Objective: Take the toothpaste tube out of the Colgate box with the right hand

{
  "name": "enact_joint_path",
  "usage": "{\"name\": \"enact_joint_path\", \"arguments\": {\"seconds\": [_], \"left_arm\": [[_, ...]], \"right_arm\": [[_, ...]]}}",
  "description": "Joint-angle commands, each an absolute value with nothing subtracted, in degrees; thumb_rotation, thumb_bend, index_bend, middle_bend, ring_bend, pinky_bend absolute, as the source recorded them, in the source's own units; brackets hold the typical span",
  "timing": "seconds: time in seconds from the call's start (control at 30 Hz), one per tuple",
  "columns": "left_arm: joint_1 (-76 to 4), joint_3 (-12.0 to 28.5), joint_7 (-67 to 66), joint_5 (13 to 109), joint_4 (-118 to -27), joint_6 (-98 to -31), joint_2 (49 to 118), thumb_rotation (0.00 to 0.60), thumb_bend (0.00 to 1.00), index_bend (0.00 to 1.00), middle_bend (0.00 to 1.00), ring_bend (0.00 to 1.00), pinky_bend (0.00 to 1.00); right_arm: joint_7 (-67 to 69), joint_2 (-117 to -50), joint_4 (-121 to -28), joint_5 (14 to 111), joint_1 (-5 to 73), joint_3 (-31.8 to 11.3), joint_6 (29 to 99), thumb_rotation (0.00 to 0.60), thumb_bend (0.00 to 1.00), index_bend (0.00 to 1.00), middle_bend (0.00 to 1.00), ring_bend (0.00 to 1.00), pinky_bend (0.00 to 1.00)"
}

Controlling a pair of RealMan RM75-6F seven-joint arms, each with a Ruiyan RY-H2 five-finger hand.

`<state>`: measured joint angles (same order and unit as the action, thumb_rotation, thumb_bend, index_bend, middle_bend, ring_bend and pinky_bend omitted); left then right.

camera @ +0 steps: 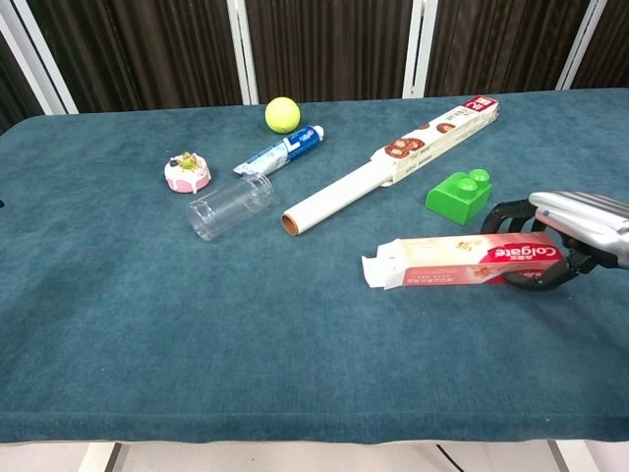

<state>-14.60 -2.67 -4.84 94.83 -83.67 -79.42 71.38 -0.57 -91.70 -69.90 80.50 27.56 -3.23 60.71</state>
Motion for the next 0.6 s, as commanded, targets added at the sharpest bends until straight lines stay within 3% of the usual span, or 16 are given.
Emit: {"name": "enact_joint_path", "arguments": {"seconds": [0.03, 0.2, 0.6], "left_arm": [[-14.60, -2.65, -4.83, 94.85, -83.63, -79.45, 71.38, 0.600, 0.46, 0.22, 0.21, 0.22, 0.46], [-14.66, -2.66, -4.74, 94.79, -83.64, -79.24, 71.34, 0.600, 0.46, 0.22, 0.21, 0.22, 0.46], [-14.81, -2.61, -4.74, 94.71, -83.79, -78.88, 71.35, 0.600, 0.46, 0.22, 0.21, 0.22, 0.46]], "right_arm": [[-1.13, -91.87, -69.61, 80.47, 27.37, -3.37, 61.22, 0.600, 0.26, 0.46, 0.37, 0.39, 0.50], [-2.44, -91.48, -69.10, 81.71, 26.77, -3.50, 63.87, 0.600, 0.30, 0.54, 0.44, 0.46, 0.56], [-9.33, -83.76, -65.18, 98.07, 24.40, 1.65, 80.48, 0.600, 0.30, 0.52, 0.44, 0.46, 0.56]]}}
